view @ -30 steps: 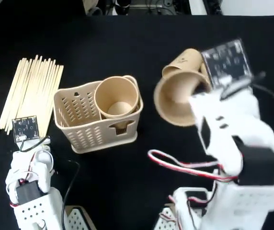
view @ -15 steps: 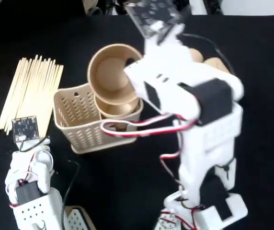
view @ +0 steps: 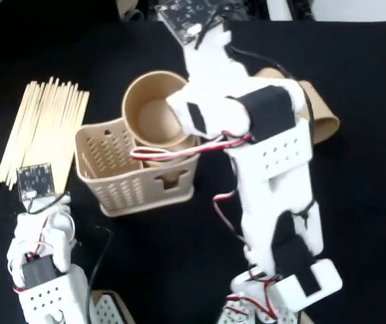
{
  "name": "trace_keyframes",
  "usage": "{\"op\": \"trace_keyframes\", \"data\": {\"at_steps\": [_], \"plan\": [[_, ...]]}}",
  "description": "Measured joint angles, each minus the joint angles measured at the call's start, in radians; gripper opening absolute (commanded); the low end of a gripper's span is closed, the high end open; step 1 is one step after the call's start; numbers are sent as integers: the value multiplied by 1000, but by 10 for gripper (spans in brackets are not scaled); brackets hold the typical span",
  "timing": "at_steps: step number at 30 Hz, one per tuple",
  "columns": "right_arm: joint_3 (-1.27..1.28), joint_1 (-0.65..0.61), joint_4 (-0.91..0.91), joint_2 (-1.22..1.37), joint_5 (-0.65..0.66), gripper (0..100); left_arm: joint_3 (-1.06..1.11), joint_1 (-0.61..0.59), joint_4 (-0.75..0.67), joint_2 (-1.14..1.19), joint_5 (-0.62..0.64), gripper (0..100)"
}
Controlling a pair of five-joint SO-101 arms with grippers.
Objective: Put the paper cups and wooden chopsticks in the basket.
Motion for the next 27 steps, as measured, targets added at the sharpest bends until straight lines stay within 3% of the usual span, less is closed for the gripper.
{"op": "trace_keyframes", "data": {"at_steps": [7, 14, 27], "plan": [[115, 3, 0, 0, 0, 30, 0, 0, 0, 0, 0, 30], [203, 2, -9, 3, 6, 339, 0, 0, 0, 0, 0, 30], [51, -35, 0, 3, 71, 272, 0, 0, 0, 0, 0, 30]]}}
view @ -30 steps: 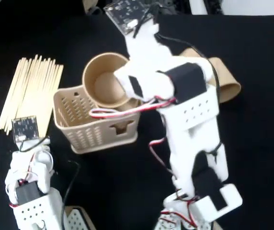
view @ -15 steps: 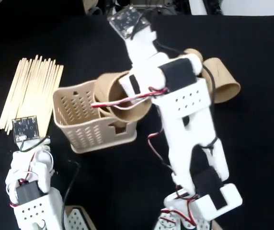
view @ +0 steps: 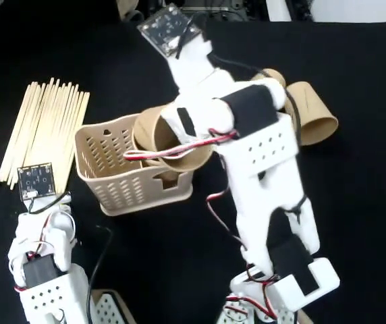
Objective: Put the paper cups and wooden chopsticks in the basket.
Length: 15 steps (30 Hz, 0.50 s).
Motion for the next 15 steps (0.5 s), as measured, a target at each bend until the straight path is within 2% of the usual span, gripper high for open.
{"op": "trace_keyframes", "data": {"at_steps": [15], "plan": [[-61, -74, 2, 0, 29, 270, 0, 0, 0, 0, 0, 30]]}}
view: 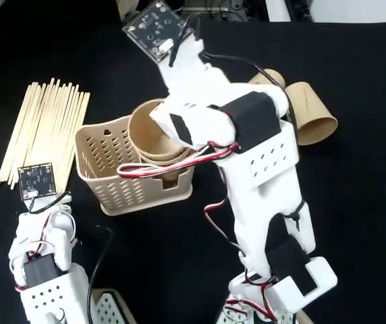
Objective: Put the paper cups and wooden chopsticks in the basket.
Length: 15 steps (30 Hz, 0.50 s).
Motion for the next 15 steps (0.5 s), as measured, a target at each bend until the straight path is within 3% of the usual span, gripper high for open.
{"op": "trace_keyframes", "data": {"at_steps": [5, 9, 15], "plan": [[0, -8, 0, 0, 12, 270, 0, 0, 0, 0, 0, 30], [0, 23, 0, -15, 100, 270, 0, 0, 0, 0, 0, 30], [130, 216, 0, -115, 423, 270, 0, 0, 0, 0, 0, 30]]}}
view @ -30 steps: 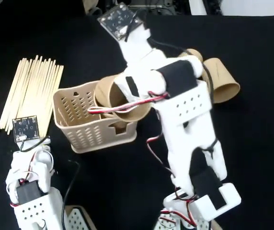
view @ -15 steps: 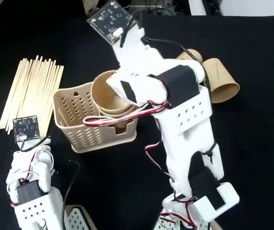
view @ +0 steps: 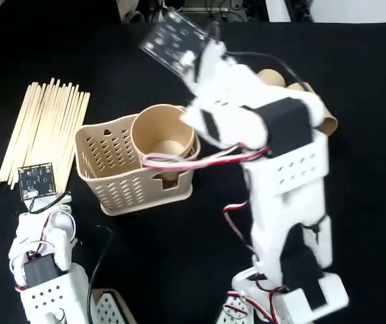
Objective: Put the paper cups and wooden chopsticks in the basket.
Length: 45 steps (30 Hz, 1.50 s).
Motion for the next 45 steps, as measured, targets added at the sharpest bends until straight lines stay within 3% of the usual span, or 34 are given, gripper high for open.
{"op": "trace_keyframes", "data": {"at_steps": [4, 6, 14, 20, 30, 32, 35, 45], "plan": [[213, 176, -91, -9, 236, 270, 0, 0, 0, 0, 0, 30], [358, 256, -213, -9, 276, 271, 0, 0, 0, 0, 0, 30], [872, 341, -832, -6, 276, 271, 0, 0, 0, 0, 0, 30], [931, 353, -1135, 161, 241, 270, 0, 0, 0, 0, 0, 30], [724, 416, -1263, 511, 207, 264, 0, 0, 0, 0, 0, 30], [683, 427, -1267, 568, 207, 200, 0, 0, 0, 0, 0, 30], [655, 428, -1269, 600, 206, 21, 0, 0, 0, 0, 0, 30], [646, 428, -1238, 537, 201, 11, 0, 0, 0, 0, 0, 30]]}}
